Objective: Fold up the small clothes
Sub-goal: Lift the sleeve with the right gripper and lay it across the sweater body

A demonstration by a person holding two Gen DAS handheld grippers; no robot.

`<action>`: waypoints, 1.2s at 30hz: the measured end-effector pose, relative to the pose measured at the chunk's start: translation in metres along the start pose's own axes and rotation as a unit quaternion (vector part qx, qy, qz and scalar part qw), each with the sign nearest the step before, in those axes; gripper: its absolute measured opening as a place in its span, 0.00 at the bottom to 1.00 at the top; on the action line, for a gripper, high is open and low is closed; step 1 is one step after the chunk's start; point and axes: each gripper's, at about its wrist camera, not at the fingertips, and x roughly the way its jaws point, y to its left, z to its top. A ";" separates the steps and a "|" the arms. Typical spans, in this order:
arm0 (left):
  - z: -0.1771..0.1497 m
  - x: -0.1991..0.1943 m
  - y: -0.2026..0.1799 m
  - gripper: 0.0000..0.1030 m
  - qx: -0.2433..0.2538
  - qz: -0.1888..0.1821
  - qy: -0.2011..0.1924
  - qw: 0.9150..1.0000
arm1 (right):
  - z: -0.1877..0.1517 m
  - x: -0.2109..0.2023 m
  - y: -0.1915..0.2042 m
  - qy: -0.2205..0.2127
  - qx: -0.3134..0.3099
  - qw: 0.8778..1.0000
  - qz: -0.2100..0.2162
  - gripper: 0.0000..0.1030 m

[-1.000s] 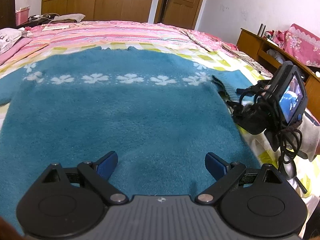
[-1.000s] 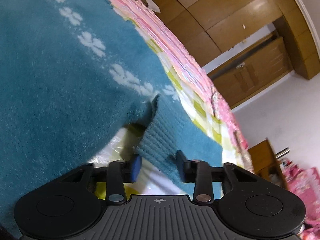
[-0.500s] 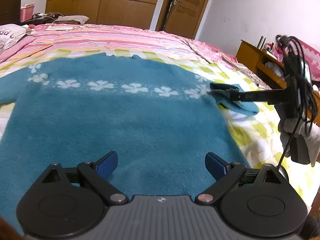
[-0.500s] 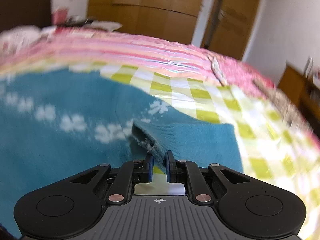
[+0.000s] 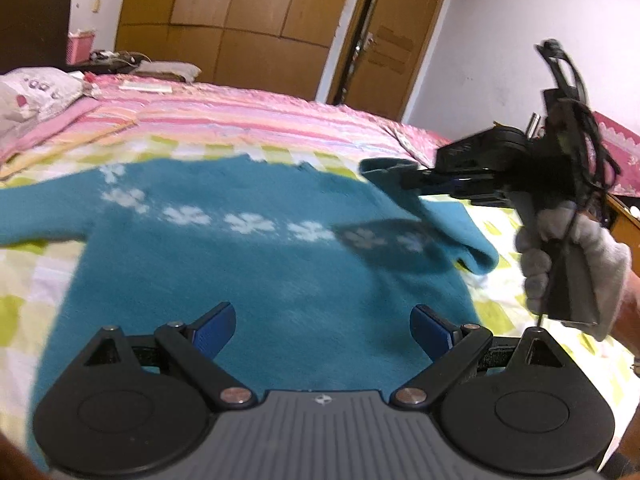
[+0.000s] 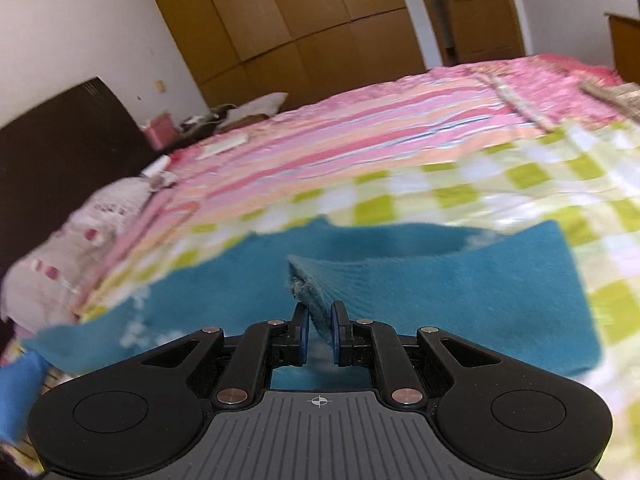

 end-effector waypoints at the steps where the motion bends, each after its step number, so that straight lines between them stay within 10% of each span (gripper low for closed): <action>1: 0.001 -0.002 0.003 0.96 0.001 0.004 -0.004 1.000 | 0.002 0.008 0.008 0.002 0.003 1.000 0.007 0.11; 36: 0.003 -0.015 0.080 0.96 -0.078 0.050 -0.046 0.995 | -0.007 0.143 0.162 0.060 0.004 0.991 0.118 0.09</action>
